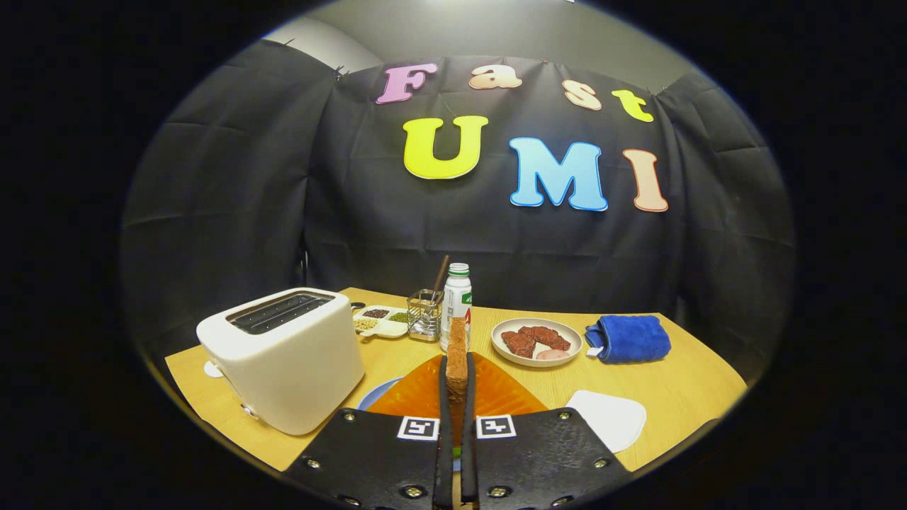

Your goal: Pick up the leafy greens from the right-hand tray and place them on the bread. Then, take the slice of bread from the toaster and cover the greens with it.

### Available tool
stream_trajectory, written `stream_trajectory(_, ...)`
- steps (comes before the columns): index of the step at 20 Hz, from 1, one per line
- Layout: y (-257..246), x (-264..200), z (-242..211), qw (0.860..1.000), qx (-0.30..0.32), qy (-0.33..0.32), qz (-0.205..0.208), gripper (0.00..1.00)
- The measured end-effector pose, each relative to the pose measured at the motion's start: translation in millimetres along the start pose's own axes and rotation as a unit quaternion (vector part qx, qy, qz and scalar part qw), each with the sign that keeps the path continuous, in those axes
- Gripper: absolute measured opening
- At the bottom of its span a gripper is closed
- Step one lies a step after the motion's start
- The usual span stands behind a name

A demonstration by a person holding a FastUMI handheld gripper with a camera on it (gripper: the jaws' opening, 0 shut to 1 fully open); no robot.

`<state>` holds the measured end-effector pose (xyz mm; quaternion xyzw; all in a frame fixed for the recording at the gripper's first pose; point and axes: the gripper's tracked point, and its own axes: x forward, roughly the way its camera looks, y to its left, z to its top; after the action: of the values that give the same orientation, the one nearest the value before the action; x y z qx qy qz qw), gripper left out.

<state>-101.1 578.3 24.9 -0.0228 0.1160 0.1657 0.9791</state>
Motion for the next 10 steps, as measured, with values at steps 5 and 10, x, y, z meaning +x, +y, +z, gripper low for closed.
stream_trajectory(5, 28, 3, -10, 0.999, 0.009, 0.011, 0.030, 0.05)
stream_trajectory(10, 54, 7, -21, 0.997, 0.019, 0.026, 0.067, 0.05)
